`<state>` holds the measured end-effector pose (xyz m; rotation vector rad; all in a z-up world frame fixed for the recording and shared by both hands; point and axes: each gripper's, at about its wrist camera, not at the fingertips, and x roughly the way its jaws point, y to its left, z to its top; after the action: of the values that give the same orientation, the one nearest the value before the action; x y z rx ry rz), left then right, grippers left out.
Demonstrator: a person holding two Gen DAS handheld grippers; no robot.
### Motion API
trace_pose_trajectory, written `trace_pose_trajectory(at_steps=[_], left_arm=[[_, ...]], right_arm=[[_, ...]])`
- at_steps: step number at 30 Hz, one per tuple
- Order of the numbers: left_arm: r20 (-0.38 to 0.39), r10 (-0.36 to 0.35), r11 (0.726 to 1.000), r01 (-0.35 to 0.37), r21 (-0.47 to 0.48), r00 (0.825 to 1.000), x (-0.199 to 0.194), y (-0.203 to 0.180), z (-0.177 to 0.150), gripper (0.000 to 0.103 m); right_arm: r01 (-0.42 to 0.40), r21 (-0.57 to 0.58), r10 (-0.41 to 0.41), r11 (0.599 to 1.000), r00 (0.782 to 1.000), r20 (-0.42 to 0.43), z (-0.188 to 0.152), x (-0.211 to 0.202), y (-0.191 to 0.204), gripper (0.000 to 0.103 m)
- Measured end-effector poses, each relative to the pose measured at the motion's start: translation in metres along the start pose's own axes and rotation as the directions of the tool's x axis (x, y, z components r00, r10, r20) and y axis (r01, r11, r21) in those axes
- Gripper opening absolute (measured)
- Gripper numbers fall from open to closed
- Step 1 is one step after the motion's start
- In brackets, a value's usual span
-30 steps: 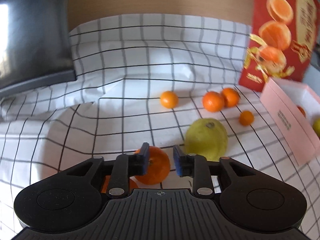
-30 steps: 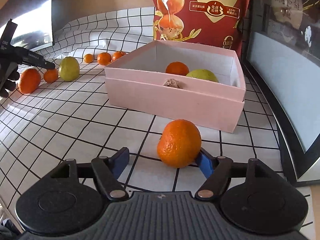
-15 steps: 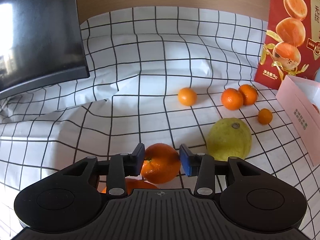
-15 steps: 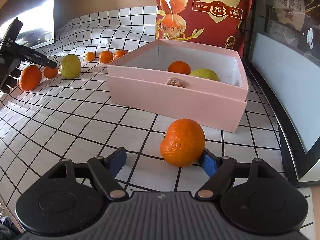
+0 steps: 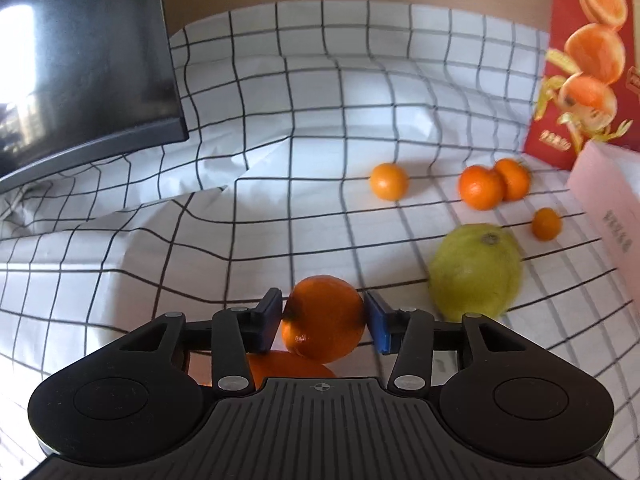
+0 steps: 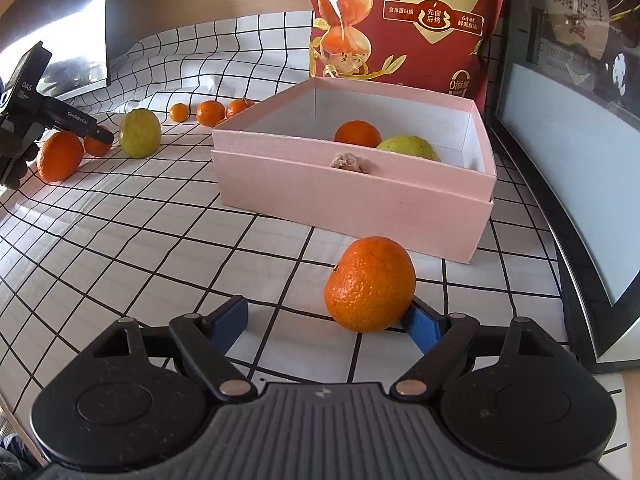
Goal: Organize fruits
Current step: 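Carry the tangerine in the left tool toward the box while the right tool grasps the tangerine on the table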
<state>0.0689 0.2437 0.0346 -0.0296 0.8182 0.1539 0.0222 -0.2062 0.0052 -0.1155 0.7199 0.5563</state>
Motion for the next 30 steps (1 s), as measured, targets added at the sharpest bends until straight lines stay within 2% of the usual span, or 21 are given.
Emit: trace_pose_trajectory(at_steps=[2,5,8,13,15,18,21,24,27,30], left_arm=[[0.033,-0.049,0.998,0.05,-0.03,0.998,-0.014,-0.002,-0.004,0.05],[0.11,-0.119,0.989,0.128,-0.073,0.987,-0.039,-0.012,-0.013,0.05],[0.172,-0.207,0.972,0.223,-0.076,0.963,-0.062,-0.038,-0.029,0.05],[0.14,-0.422,0.904,0.428,-0.017,0.896,-0.08,-0.108,-0.062,0.05],[0.116,-0.483,0.874,0.486,0.006,0.868,-0.083,-0.135,-0.075,0.05],[0.09,-0.539,0.842,0.537,0.043,0.837,-0.085,-0.166,-0.092,0.05],[0.088,-0.554,0.832,0.552,0.049,0.828,-0.086,-0.184,-0.105,0.05],[0.09,-0.561,0.827,0.562,0.017,0.823,-0.084,-0.186,-0.113,0.05],[0.093,-0.547,0.835,0.55,-0.015,0.832,-0.085,-0.179,-0.113,0.05],[0.108,-0.519,0.851,0.525,-0.032,0.848,-0.089,-0.173,-0.112,0.05]], right_arm=[[0.001,-0.003,-0.001,1.0,1.0,-0.002,0.0,0.0,0.001,0.085],[0.007,0.002,-0.007,1.0,1.0,-0.005,0.001,0.001,0.0,0.088],[0.006,0.001,-0.006,1.0,1.0,-0.005,0.001,0.001,-0.001,0.088],[0.009,0.005,-0.009,1.0,1.0,-0.007,0.001,0.0,-0.001,0.088],[0.002,0.02,-0.002,1.0,1.0,-0.006,0.001,-0.001,-0.005,0.088],[-0.02,0.055,0.021,0.998,1.0,-0.003,-0.001,-0.005,-0.014,0.088],[0.0,0.08,0.0,0.997,1.0,-0.006,-0.005,-0.01,-0.024,0.088],[0.06,0.091,-0.059,0.994,0.998,-0.014,-0.009,-0.014,-0.033,0.088],[0.072,0.108,-0.071,0.991,0.997,-0.014,-0.014,-0.019,-0.043,0.088],[0.005,0.108,-0.006,0.994,1.0,0.011,-0.018,-0.028,-0.046,0.088]])
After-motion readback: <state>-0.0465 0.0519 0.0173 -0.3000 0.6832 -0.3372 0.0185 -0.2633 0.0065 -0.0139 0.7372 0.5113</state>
